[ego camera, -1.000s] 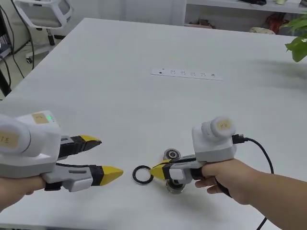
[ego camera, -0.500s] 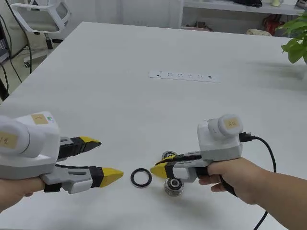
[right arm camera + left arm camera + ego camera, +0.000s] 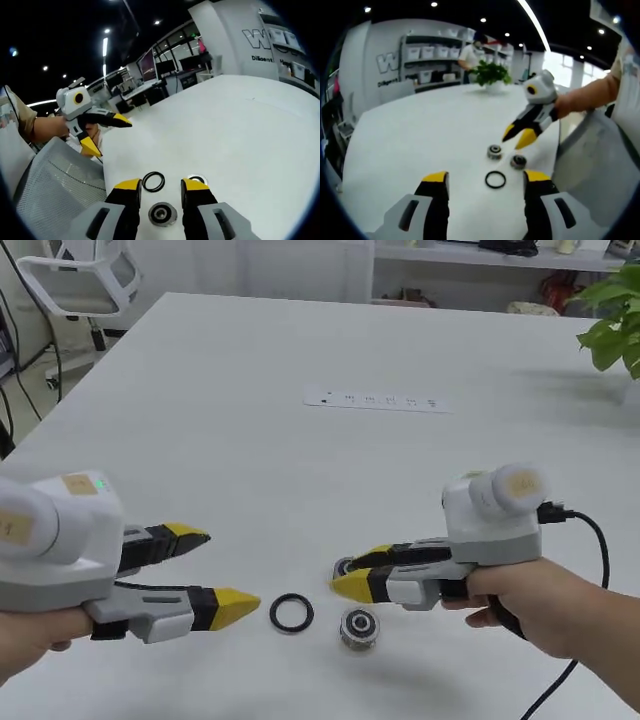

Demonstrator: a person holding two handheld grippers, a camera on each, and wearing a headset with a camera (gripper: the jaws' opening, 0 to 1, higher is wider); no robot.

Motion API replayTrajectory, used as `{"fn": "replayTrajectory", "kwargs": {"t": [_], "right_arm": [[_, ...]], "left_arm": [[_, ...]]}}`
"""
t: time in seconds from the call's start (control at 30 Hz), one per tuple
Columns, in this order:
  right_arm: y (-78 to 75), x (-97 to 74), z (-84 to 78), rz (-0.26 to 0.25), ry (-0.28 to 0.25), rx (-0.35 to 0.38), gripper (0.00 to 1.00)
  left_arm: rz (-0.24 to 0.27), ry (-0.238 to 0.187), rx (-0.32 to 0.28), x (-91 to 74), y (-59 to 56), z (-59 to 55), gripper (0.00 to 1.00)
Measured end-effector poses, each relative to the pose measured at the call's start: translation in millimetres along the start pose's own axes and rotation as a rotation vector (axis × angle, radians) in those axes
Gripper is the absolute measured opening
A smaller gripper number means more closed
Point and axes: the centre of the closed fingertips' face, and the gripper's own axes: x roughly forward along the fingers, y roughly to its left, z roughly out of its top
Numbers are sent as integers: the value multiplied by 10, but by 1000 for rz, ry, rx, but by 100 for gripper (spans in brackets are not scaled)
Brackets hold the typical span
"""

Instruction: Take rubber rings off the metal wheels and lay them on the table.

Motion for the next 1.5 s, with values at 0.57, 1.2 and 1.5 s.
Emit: {"fn": "replayTrajectory", "kwargs": {"t": [0.57, 1.2, 1.5], "right_arm": [[-95, -385, -68, -80, -1, -70, 43], [-129, -836, -367, -176, 18, -101, 54], [-86, -950, -441, -211, 32, -120, 58]], "left_arm": [[-3, -12, 7, -21, -44, 98, 64], [-17, -22, 15, -46, -153, 160, 67], [-13, -18, 14, -75, -161, 133, 68]]}}
